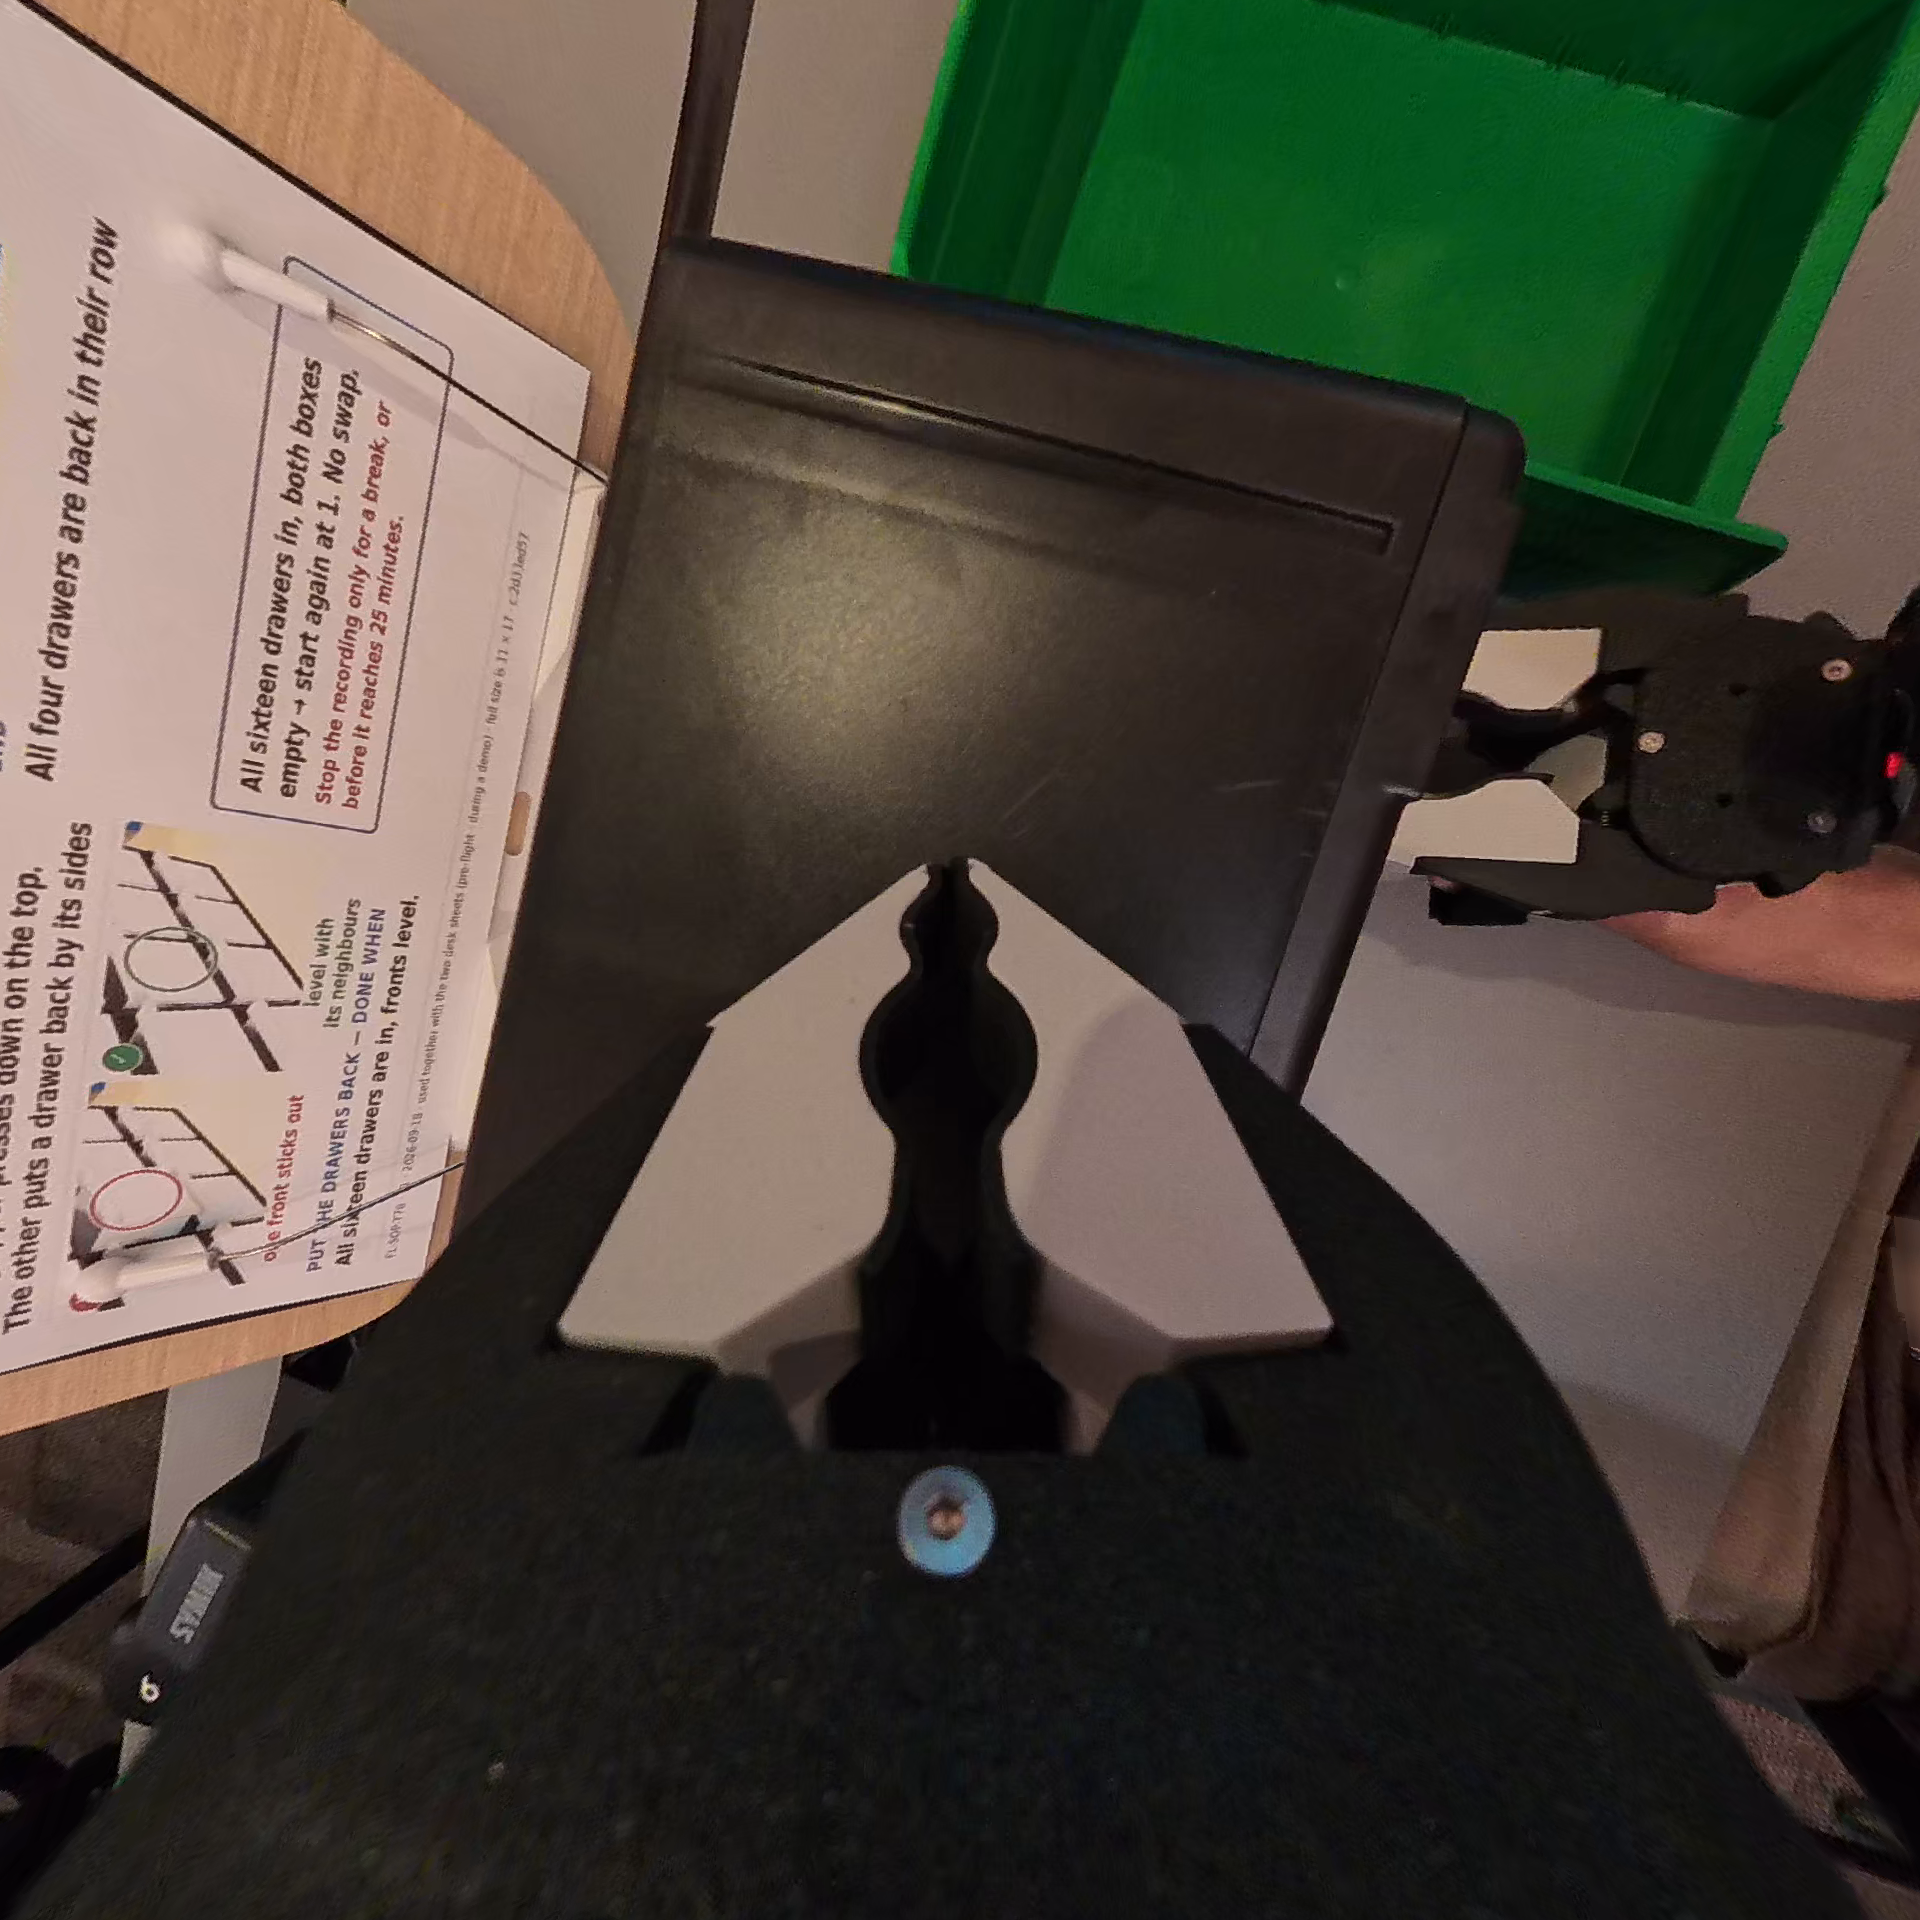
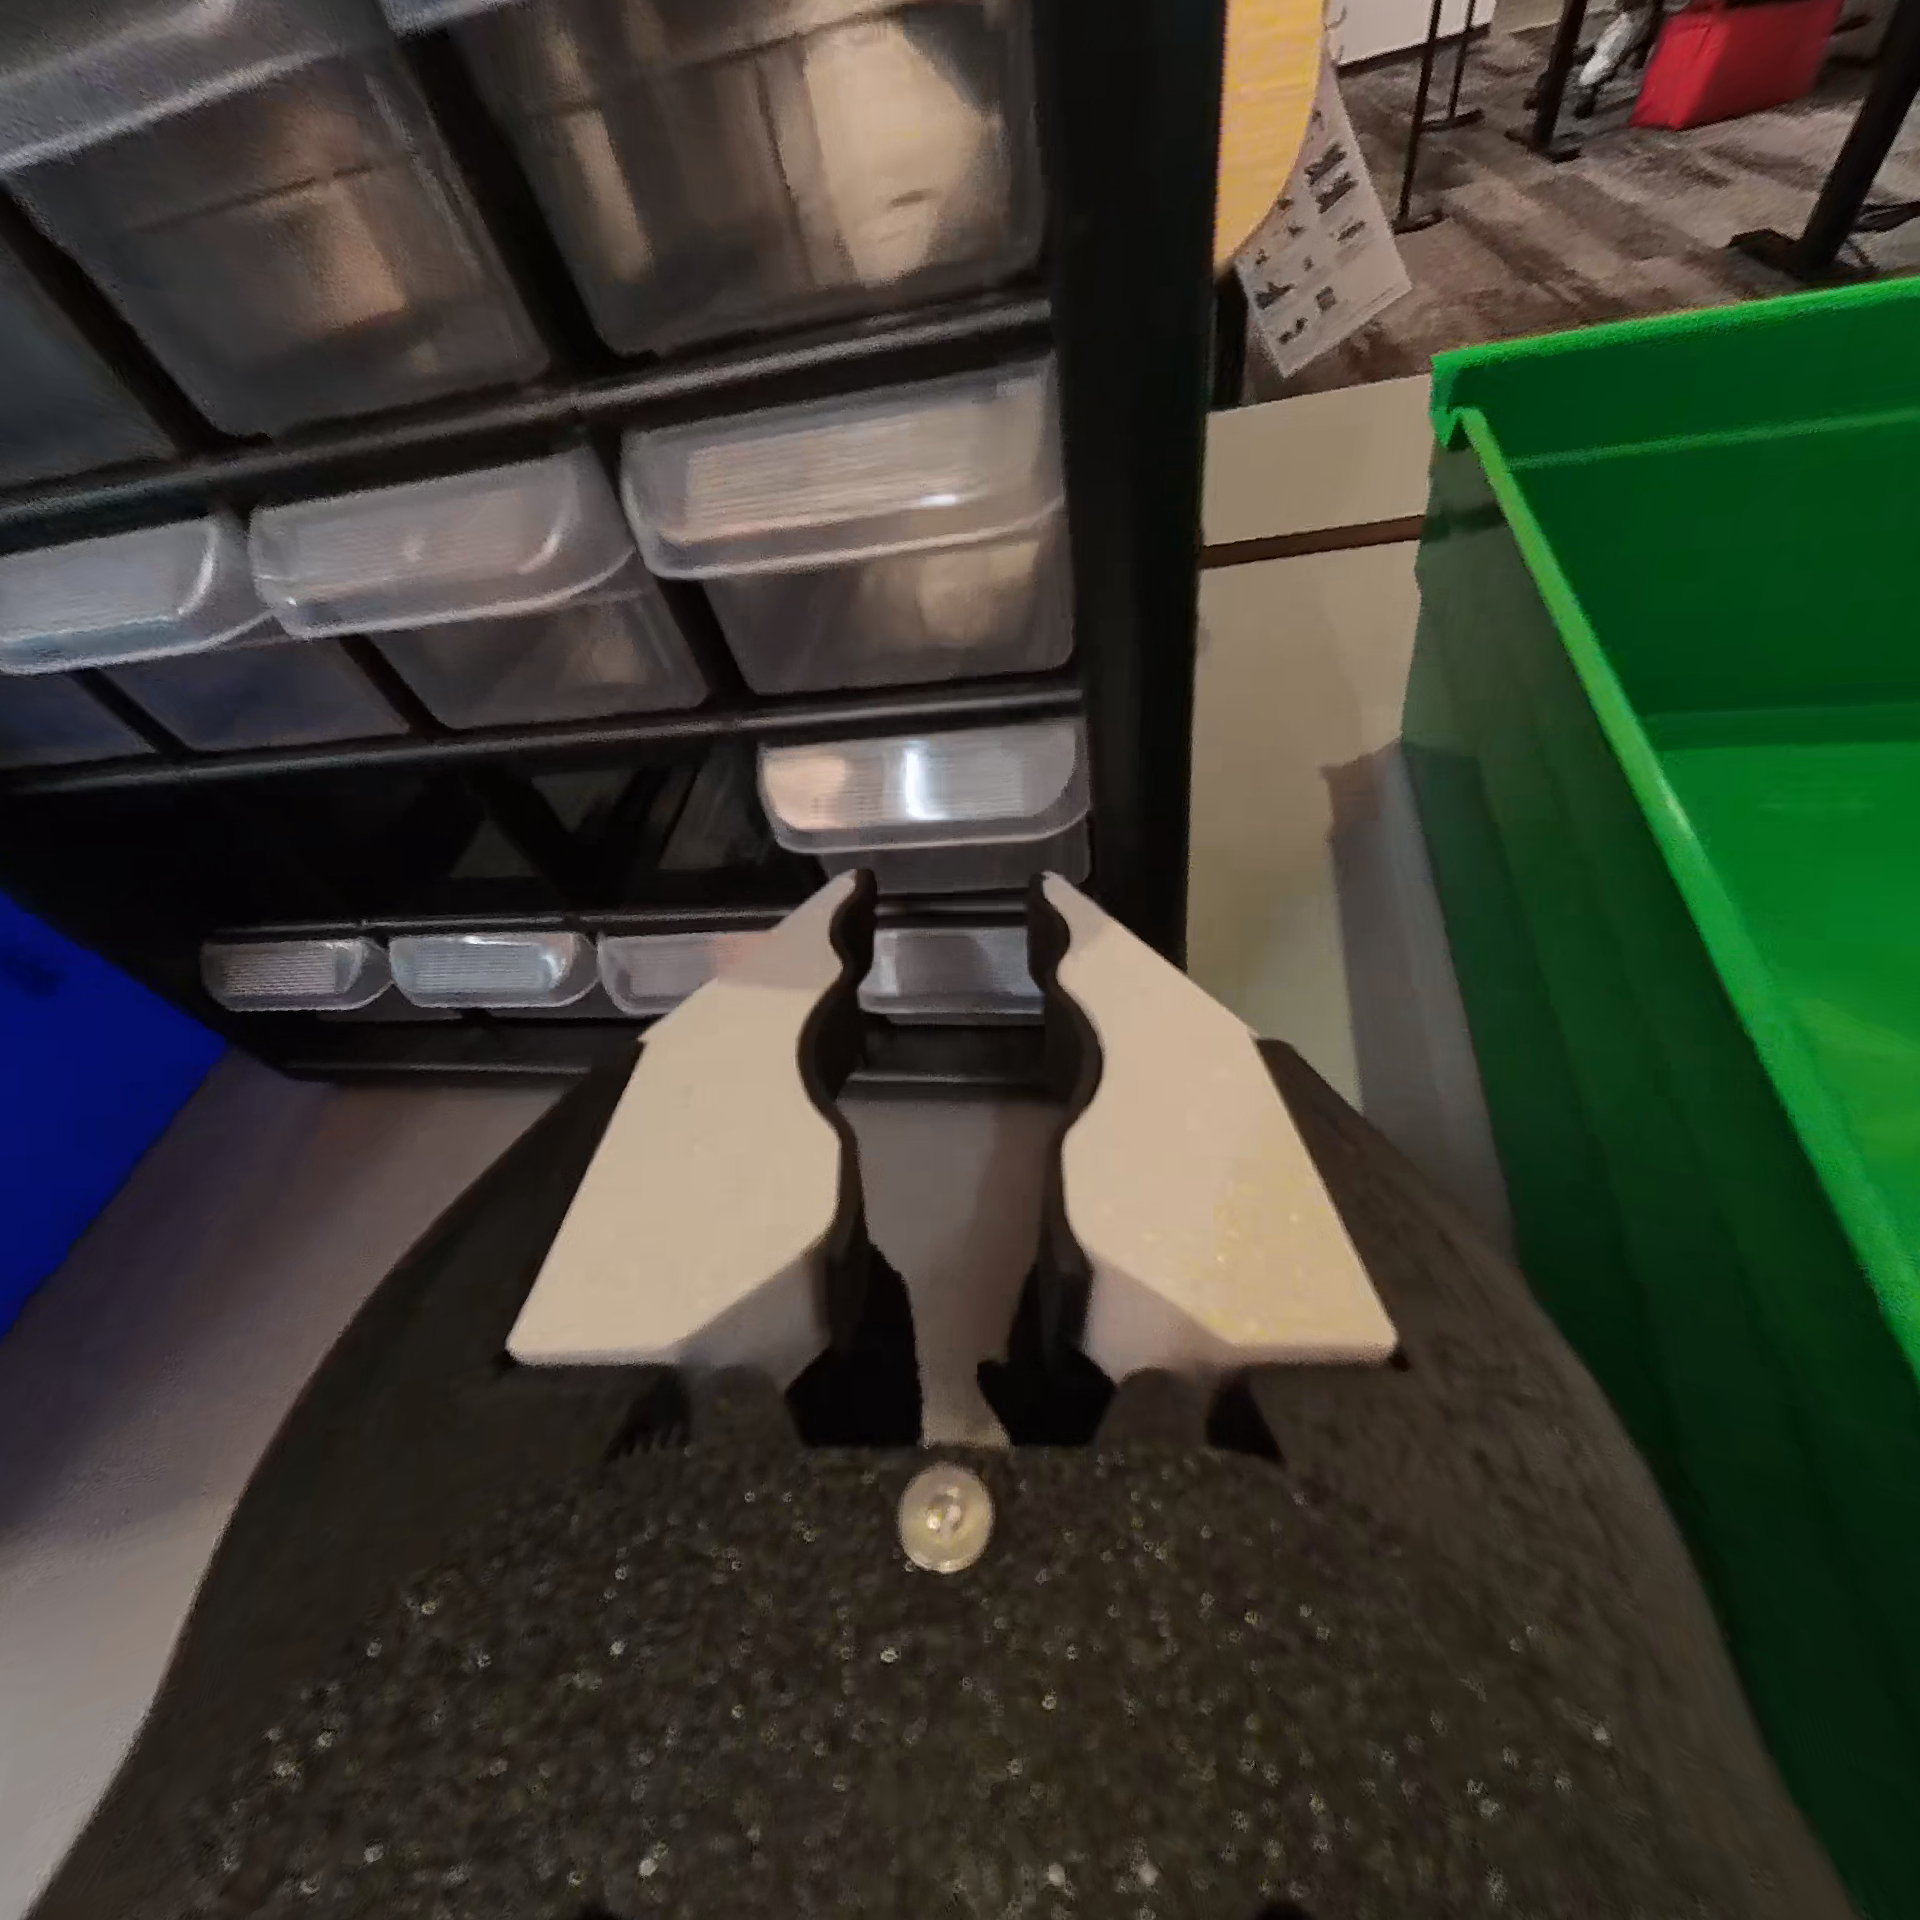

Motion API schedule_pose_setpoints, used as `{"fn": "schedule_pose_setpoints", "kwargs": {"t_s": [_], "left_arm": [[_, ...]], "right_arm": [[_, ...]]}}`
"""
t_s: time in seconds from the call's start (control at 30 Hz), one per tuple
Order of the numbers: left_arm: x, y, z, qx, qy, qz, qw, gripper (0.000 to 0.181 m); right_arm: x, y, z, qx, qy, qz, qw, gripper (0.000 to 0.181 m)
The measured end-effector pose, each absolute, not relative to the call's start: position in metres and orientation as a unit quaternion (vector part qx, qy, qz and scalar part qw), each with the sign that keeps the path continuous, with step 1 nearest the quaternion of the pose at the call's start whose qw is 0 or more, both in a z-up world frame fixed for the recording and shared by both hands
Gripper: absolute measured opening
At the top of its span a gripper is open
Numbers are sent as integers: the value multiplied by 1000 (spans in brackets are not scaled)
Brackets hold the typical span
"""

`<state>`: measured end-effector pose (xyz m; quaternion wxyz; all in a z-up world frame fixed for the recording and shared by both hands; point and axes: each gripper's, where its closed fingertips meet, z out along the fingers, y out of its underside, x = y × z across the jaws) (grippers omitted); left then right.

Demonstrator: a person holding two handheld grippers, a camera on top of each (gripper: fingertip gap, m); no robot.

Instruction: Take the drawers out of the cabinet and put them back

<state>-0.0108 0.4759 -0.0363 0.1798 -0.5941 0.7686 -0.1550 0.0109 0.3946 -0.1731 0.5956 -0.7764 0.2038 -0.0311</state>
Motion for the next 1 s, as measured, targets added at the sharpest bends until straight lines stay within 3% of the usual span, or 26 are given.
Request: {"fn": "schedule_pose_setpoints", "kwargs": {"t_s": [0.3,0.43,0.57,0.7,0.87,1.0], "left_arm": [[-15,464,-31,-559,788,-178,185,0],[-29,440,25,-517,748,-334,249,5],[-104,443,36,-494,746,-329,304,14],[-192,465,-18,-538,757,-244,278,20],[-305,519,-139,-610,779,19,144,24],[-330,530,-192,-615,781,63,85,30]], "right_arm": [[-30,368,-170,-783,171,31,598,42],[-88,324,-159,-776,102,54,620,43],[-102,298,-155,-788,-4,-32,615,35],[-88,291,-136,-777,-27,-80,624,32],[-103,301,-134,-766,-7,-7,642,29],[-125,313,-147,-777,-29,7,628,29]]}}
